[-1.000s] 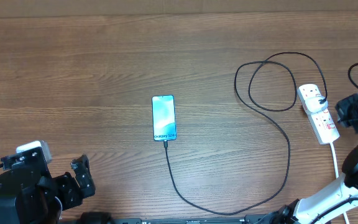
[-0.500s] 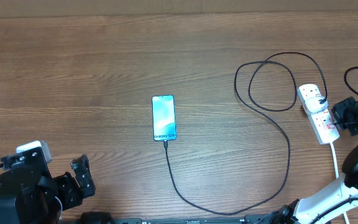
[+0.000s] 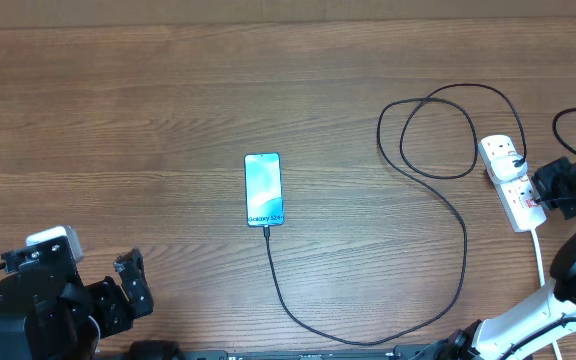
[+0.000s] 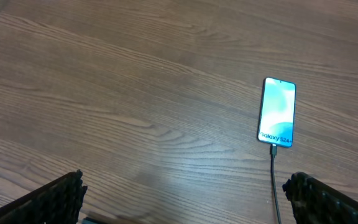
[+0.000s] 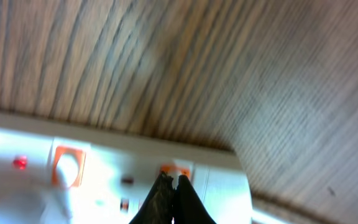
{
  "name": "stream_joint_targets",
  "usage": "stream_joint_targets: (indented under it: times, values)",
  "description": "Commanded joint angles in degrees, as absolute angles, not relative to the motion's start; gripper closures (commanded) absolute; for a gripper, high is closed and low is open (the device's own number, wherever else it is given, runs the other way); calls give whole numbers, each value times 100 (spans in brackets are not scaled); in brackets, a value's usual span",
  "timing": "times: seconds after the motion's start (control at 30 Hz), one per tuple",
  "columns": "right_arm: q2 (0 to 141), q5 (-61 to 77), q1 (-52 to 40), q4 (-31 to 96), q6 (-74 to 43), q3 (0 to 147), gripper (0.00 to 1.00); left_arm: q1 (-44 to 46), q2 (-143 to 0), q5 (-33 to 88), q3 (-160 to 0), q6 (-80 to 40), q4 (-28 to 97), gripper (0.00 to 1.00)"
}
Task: Plug charger to phone and switch on socket
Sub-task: 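Lift the right gripper away from the power strip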
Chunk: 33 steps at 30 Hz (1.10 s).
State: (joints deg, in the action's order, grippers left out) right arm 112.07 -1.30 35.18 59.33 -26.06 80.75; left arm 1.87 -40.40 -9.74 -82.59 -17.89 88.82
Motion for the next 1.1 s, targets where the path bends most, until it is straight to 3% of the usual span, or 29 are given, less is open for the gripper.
stream_joint_targets:
  times: [0.0, 0.13, 0.37, 0.57, 0.73, 0.87, 1.07]
  values:
    - [10897, -25, 3505, 6182, -2480, 8879, 96, 228, -4029, -1092, -8224, -1804, 8895, 0]
    - [10377, 231, 3494, 6514, -2401, 9544, 96, 226, -3765, -1142, -8224, -1800, 8895, 0]
    - [8849, 2014, 3494, 5905, -2298, 9985, 96, 226, -2805, -1223, -8224, -1802, 8888, 0]
    - [7439, 2989, 3481, 3479, -3570, 10053, 96, 165, -2010, -1221, -8224, -1802, 8890, 1]
    - [6646, 2995, 3400, 1852, -3728, 10053, 96, -54, -1542, -1221, -8221, -1806, 8886, 0]
    - [6152, 3157, 3382, 1885, -3374, 10053, 96, -244, -1286, -1216, -8221, -1809, 8888, 1]
    - [5610, 3240, 2932, 3240, -1907, 10051, 96, -576, -1055, -1197, -8224, -1850, 8888, 0]
